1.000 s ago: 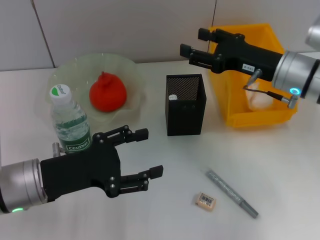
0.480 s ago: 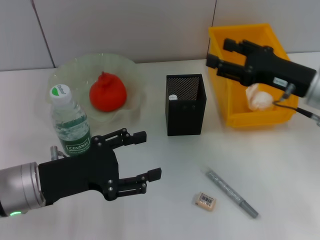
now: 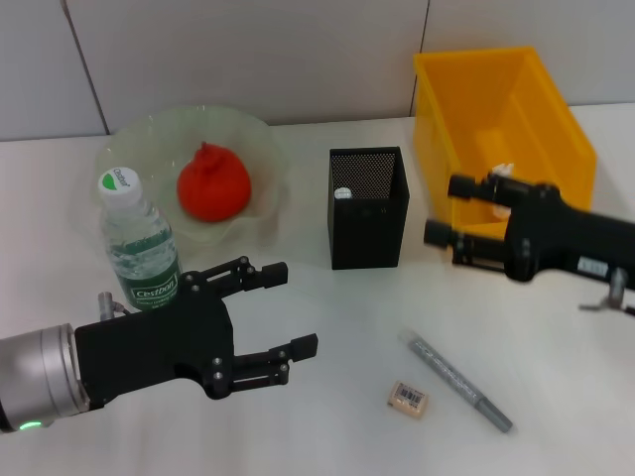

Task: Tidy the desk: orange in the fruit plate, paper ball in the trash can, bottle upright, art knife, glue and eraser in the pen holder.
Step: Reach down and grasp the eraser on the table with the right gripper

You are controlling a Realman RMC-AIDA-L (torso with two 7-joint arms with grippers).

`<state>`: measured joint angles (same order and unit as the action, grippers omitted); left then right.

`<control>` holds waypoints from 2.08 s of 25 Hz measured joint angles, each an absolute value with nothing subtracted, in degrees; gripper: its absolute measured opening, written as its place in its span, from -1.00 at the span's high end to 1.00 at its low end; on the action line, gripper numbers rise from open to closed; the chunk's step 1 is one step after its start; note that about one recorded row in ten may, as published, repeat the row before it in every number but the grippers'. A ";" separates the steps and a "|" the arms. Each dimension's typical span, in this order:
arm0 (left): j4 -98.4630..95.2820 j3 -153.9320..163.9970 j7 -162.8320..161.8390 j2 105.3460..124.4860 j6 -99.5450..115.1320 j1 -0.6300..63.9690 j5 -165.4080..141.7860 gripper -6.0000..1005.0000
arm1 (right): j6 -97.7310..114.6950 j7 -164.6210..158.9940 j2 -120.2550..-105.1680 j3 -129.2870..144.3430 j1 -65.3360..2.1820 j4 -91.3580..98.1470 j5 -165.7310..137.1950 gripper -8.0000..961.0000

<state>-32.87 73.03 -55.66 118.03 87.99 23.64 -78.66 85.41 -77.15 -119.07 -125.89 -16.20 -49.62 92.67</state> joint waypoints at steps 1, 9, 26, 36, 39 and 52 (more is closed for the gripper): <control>-32.82 73.04 -55.65 118.05 87.98 23.64 -78.66 -0.60 | 86.23 -77.15 -119.07 -125.39 -15.46 -49.67 92.66 -0.59; -32.70 73.04 -55.65 118.24 87.97 23.57 -78.60 -0.60 | 90.41 -88.80 -118.93 -124.63 -12.89 -55.68 86.44 -0.59; -32.69 73.13 -55.60 118.39 87.98 23.38 -78.50 -0.60 | 93.20 -114.78 -119.21 -122.22 -13.64 -76.06 66.15 -0.59; -32.70 73.12 -55.52 118.39 87.91 23.18 -78.40 -0.60 | 94.58 -127.50 -119.02 -121.09 -20.23 -78.67 47.21 -0.59; -32.69 73.13 -55.46 118.38 87.90 23.05 -78.40 -0.60 | 96.91 -129.80 -118.87 -121.02 -21.89 -79.79 44.16 -0.59; -32.74 73.18 -54.63 118.44 88.17 22.84 -78.43 -0.60 | 103.24 -137.02 -118.49 -111.72 -27.93 -87.00 28.44 -0.59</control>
<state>-32.74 73.18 -54.63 118.44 88.17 22.84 -78.43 103.24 -137.02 -118.49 -111.71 -27.93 -87.00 28.44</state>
